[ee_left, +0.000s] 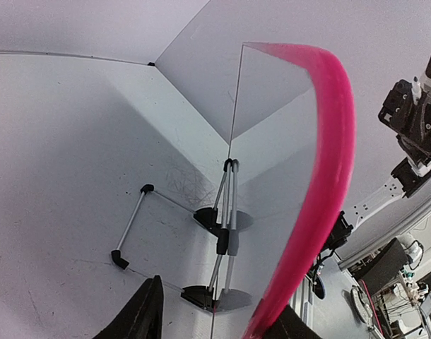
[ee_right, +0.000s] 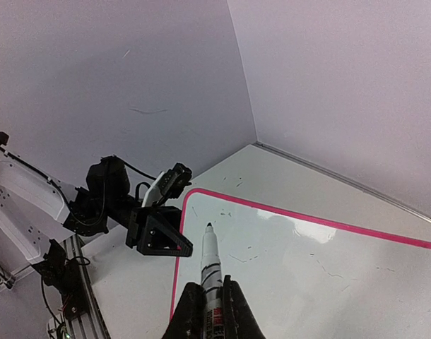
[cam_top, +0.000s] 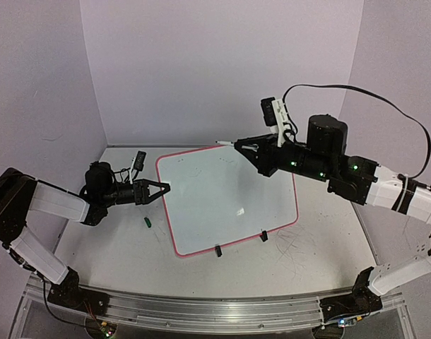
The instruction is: Write a sentence on the whiteboard
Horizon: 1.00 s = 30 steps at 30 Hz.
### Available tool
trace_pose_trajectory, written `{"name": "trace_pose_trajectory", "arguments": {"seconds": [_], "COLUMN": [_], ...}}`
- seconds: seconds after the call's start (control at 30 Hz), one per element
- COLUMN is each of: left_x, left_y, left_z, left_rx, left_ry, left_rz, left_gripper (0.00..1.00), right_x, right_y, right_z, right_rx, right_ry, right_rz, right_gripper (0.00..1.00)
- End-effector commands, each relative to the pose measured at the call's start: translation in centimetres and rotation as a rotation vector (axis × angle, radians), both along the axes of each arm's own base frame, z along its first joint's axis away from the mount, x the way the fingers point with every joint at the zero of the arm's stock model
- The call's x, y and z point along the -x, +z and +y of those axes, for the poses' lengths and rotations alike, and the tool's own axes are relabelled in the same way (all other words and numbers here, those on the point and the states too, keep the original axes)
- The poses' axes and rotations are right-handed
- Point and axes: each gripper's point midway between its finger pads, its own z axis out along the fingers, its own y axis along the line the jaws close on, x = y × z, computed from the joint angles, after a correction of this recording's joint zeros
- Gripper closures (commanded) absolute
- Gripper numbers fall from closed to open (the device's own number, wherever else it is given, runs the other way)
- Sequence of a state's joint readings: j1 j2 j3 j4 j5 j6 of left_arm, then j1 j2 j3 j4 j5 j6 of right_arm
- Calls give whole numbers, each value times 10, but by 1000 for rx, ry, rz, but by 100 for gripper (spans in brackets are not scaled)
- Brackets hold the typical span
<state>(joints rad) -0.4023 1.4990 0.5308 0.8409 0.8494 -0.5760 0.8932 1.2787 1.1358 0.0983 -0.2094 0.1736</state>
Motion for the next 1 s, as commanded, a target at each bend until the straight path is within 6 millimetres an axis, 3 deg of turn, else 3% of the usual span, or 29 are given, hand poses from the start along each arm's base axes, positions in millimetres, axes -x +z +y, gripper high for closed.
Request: {"name": "trace_pose_trajectory", "arguments": {"seconds": [0.0,0.63,0.97], "left_x": [-9,-16,-19], "left_y": [23,37,38], "left_z": [1,4,8], "left_rx": [21,35,40], "left_ry": [35,47,53], "left_rz": [-58,-87,-83], "left_gripper": [55,42,33], "right_x": [4,7,9], "right_y": [15,9,11], "right_z": [12,31,32], "right_rx": [-41,-32,-35], "right_ry": [47,112,113], "right_rz": [-17,17,12], "right_gripper": [100,100,100]}}
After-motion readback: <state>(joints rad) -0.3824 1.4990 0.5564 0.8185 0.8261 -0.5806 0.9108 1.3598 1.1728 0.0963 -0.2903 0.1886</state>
